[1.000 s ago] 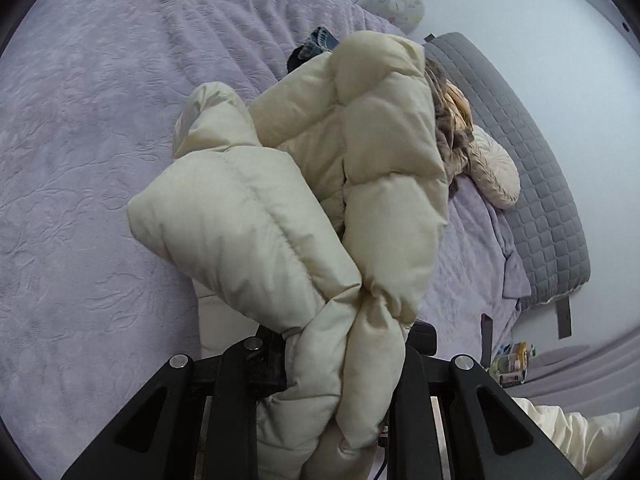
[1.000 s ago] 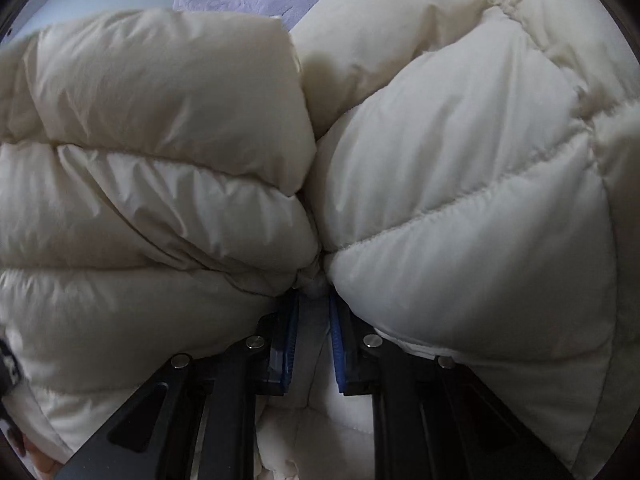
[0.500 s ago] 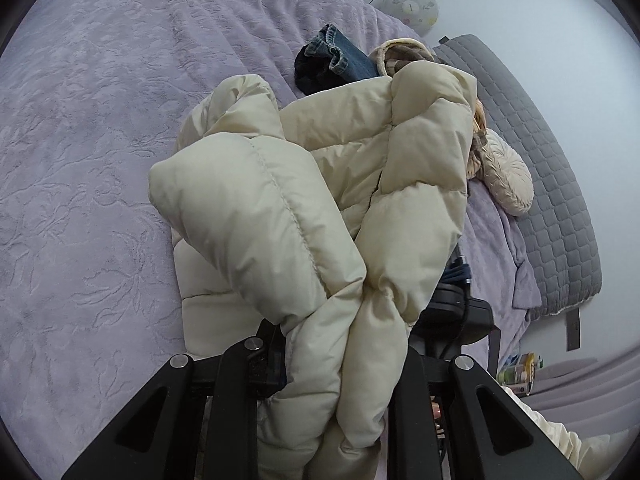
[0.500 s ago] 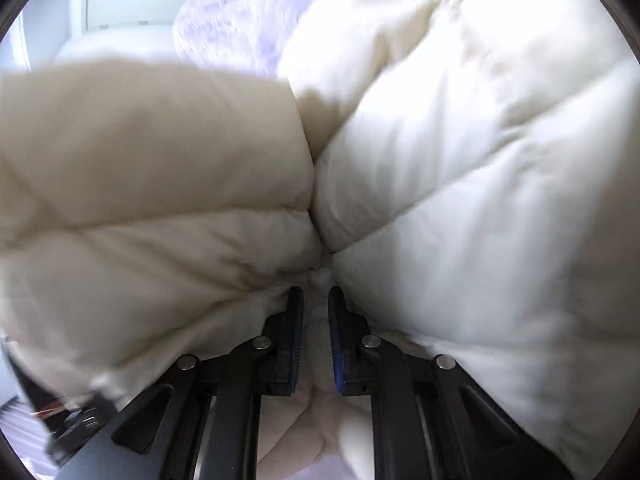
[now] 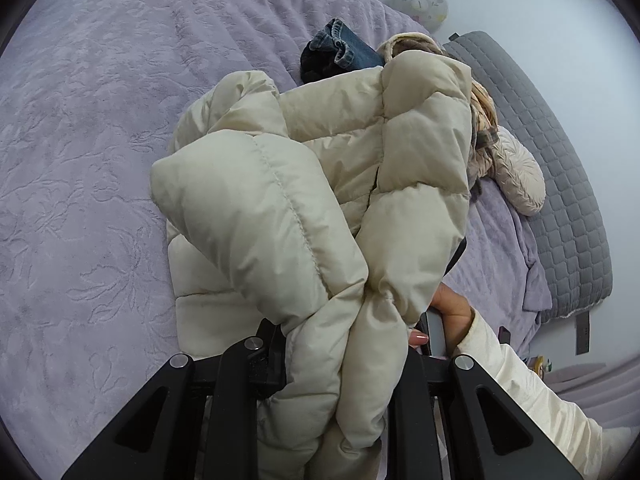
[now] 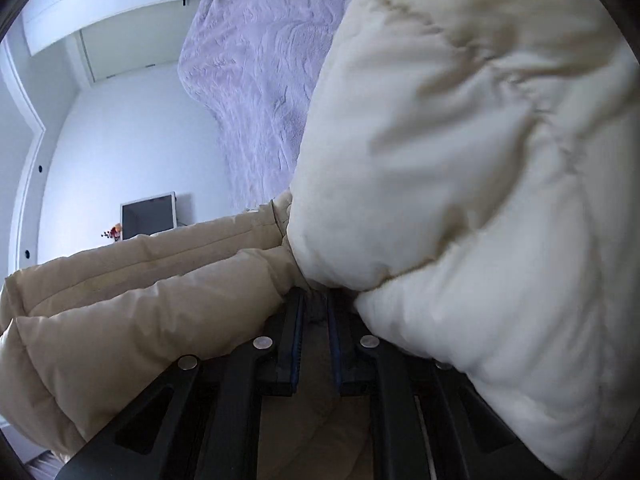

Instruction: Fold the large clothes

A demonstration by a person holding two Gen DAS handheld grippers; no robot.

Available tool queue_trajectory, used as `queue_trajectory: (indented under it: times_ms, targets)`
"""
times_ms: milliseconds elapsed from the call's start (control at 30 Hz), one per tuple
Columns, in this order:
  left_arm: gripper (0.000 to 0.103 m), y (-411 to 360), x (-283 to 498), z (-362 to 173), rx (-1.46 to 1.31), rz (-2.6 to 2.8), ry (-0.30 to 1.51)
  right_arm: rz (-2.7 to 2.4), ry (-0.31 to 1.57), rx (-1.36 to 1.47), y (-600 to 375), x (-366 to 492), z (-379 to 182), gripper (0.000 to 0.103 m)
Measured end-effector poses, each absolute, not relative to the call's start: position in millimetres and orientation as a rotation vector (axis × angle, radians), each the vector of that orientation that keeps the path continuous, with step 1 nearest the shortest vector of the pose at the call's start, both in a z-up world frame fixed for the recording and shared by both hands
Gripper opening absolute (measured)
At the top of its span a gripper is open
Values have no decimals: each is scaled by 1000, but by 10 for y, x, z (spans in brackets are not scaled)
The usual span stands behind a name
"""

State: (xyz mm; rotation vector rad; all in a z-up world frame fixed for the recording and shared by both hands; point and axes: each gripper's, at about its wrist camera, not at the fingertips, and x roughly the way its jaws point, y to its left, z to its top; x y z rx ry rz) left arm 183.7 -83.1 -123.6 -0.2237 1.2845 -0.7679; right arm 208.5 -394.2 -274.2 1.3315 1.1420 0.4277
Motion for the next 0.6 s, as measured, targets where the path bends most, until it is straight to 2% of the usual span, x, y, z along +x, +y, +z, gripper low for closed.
queue_trajectory:
  times_ms: [167,400,500,600]
  targets:
    - [23,-814,1837,-1238,-231,-757,1291,407,1120,1225,-4008,1981,-2438,14]
    - [23,-820,1843,-1263,-241,-740,1307,223,1080,1038,-4580,1186,-1961,14]
    - [23,-860,1843,-1265,-229,-735,1313,100,1090,921,-4750,718,-1916,14]
    - [23,-917,1825,-1255,-208,-729,1318,73,1079,942,-4852,349,-2024,14]
